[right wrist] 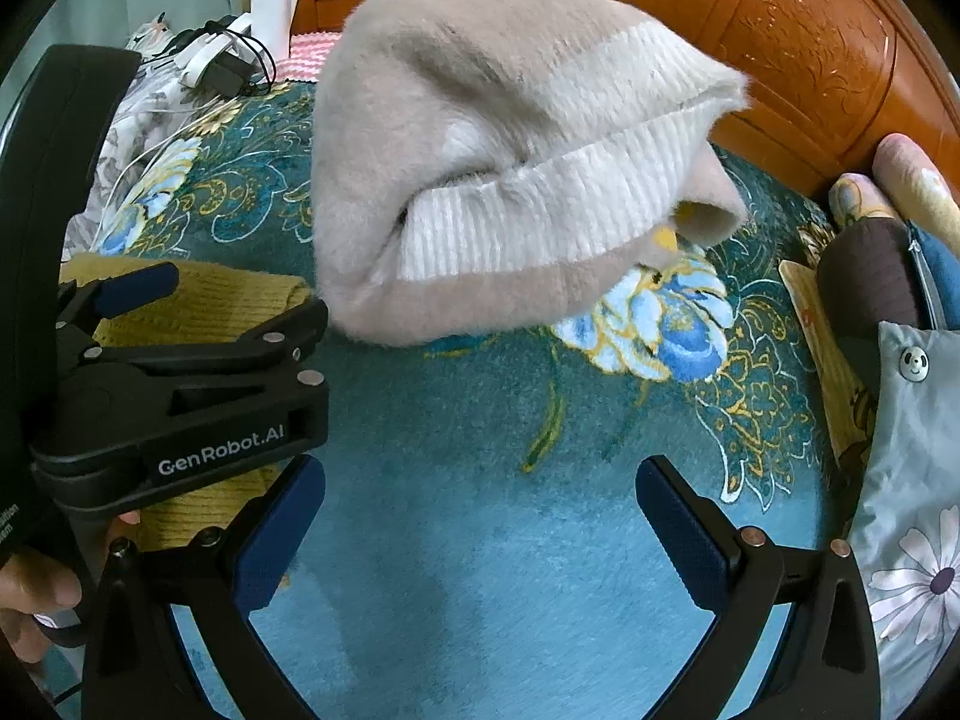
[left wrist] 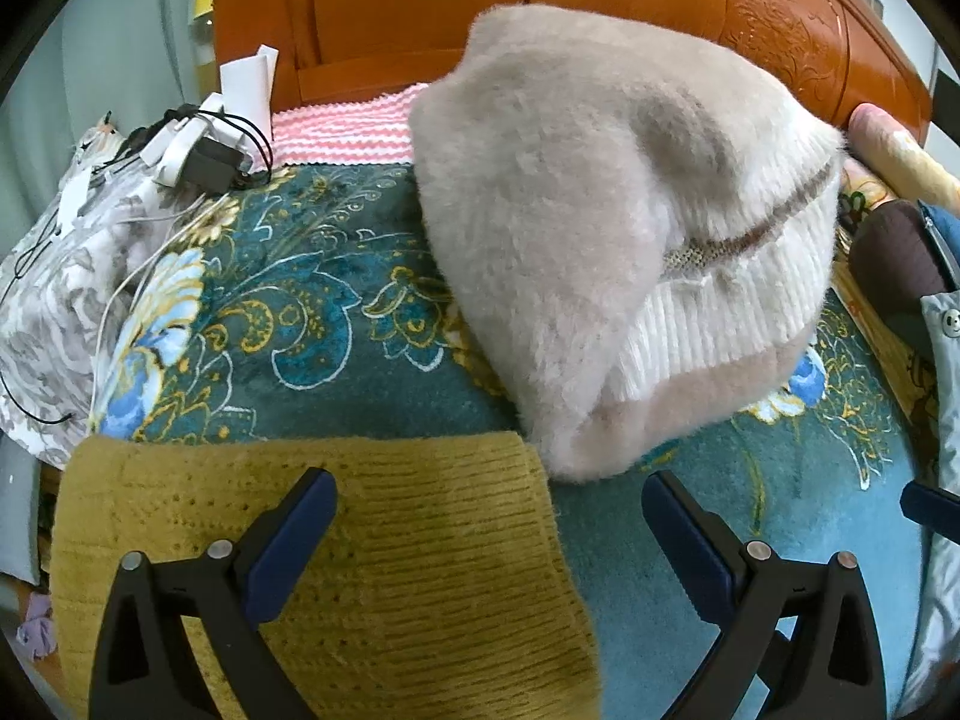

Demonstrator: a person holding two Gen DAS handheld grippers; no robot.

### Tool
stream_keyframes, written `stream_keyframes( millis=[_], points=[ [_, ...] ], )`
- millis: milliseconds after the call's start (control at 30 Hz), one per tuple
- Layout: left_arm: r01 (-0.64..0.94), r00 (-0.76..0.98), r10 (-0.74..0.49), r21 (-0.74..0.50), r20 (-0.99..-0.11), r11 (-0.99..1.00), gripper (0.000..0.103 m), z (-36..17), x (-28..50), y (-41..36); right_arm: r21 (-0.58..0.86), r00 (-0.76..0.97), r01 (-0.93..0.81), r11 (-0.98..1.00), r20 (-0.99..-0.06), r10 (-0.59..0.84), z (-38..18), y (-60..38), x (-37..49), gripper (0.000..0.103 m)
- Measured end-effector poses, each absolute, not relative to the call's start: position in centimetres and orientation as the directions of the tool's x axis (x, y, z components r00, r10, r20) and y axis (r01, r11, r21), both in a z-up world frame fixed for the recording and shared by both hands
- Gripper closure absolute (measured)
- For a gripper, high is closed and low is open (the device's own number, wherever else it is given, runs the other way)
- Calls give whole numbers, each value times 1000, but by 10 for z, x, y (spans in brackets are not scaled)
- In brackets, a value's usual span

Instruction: Fold clothes

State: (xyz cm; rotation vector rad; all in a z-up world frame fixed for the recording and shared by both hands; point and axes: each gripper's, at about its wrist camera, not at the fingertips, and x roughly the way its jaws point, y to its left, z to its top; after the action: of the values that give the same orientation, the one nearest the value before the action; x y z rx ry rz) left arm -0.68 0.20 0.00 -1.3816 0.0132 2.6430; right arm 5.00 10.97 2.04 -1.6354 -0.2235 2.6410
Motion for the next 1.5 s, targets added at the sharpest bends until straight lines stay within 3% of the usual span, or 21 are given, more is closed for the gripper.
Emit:
stream_keyframes(
  millis=[300,700,767,833,900,1000,1167,1333,1500],
  points=[
    [-169,-600,176,-91,-780,-981,0,12,-18,8,-108,-458,59,-992,-886,69,19,118,59,0],
    [-119,-606,19,67,-795,-991,2,42,-95,53,-71,-402,-30,-997,-913,77,-3,173,120,0],
    [-132,-586,40,48,-809,-990,23,44,-101,59,-47,-396,-55,-997,-916,65,-6,184,130,0],
    [-135,-560,57,23,-827,-991,75,46,-106,65,-32,-393,-70,-997,-918,57,-7,194,140,0],
    [-108,-539,61,-3,-840,-994,93,52,-108,67,-20,-391,-83,-996,-919,51,-9,204,149,0],
    [-87,-541,98,-60,-835,-994,95,70,-100,69,-1,-390,-109,-994,-920,43,-7,220,162,0],
    [-246,-568,276,-160,-775,-956,95,137,-65,91,85,-418,-179,-980,-908,-2,2,252,180,0],
    [-403,-554,532,-352,-641,-845,95,212,-10,105,154,-474,-238,-959,-880,-23,12,283,199,0],
    [-500,-463,760,-573,-457,-649,95,221,64,76,159,-510,-341,-927,-859,40,14,320,231,0]
  ],
)
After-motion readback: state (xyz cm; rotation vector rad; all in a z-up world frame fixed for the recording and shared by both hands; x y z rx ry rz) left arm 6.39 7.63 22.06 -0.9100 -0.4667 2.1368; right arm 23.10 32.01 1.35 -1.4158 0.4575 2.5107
